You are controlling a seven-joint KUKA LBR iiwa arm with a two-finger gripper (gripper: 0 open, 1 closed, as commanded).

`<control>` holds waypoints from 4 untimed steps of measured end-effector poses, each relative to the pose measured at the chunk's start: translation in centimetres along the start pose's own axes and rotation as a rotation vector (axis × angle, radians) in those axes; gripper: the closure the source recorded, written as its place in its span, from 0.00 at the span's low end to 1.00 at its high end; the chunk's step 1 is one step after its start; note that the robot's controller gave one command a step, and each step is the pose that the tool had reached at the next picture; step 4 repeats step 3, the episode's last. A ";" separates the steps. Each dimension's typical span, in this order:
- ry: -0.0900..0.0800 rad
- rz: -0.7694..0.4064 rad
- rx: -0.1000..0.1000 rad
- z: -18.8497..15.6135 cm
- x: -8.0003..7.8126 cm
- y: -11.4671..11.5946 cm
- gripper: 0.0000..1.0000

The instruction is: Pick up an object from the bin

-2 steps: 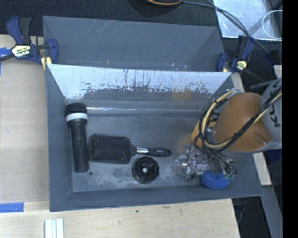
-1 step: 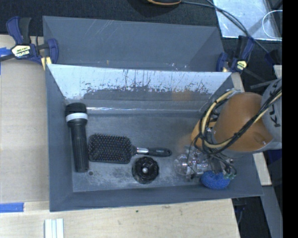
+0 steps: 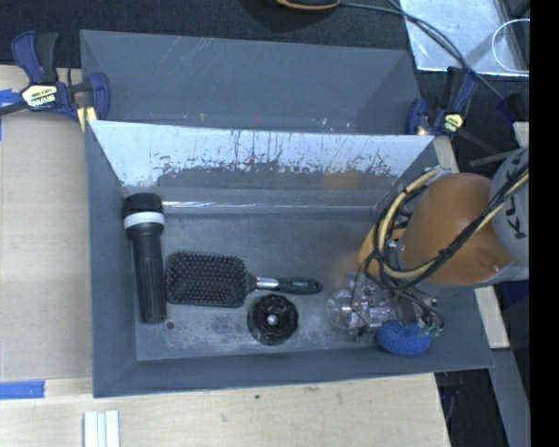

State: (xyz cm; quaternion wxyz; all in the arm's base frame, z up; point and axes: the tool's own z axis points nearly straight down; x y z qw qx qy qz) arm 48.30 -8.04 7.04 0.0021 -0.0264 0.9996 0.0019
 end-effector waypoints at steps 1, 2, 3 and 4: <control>0.002 0.000 0.000 -0.5 0.1 0.0 1.00; 0.003 0.001 0.001 -2.4 0.1 -0.1 1.00; -0.005 0.000 0.003 -4.8 -0.1 -0.1 1.00; -0.005 0.000 0.003 -4.8 -0.1 -0.1 1.00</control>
Offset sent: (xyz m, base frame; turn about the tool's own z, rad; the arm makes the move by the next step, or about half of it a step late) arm -0.0001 0.0000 0.0370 0.0000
